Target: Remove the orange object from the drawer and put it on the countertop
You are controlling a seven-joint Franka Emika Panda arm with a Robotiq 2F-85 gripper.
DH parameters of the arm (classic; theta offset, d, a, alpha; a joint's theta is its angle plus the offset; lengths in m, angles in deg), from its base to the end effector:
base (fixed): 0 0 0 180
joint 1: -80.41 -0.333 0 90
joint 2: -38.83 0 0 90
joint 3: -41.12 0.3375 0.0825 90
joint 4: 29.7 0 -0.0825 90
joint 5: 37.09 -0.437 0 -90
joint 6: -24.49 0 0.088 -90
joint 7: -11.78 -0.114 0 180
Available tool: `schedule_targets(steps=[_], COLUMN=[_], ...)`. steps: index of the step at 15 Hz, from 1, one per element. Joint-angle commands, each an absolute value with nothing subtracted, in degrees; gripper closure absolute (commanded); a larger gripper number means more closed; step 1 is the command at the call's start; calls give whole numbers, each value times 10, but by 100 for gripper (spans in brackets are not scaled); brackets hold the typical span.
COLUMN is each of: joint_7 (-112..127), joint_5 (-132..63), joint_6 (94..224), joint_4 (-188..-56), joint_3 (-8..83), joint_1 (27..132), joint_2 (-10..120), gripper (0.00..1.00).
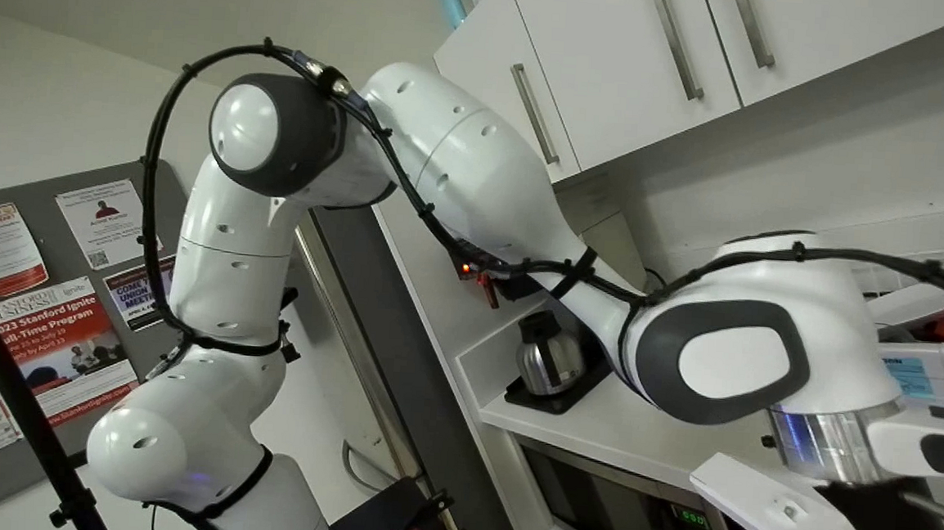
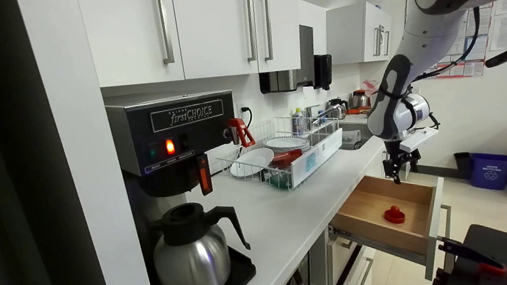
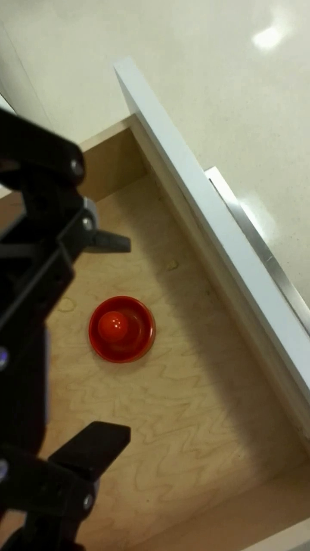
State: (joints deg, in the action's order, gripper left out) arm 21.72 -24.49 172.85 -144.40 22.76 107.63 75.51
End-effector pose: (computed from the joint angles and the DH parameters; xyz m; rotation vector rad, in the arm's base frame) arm 0.4461 -0.4563 0.1108 2.8302 -0.5360 -0.2512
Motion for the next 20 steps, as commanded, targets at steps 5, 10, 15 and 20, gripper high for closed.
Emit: schedule_targets(steps=[5,10,15,20], joint_7=[246,211,155,109], joint_5=[-362,-408,-420,-419], joint_6=[1766,1781,1783,1783], joint_4=[-1341,-1294,-1246,-1209], joint_3=[287,298,285,274], joint_1=[1158,1172,1159,1149], joint_2=[866,918,970,1012], gripper=[0,0,0,0])
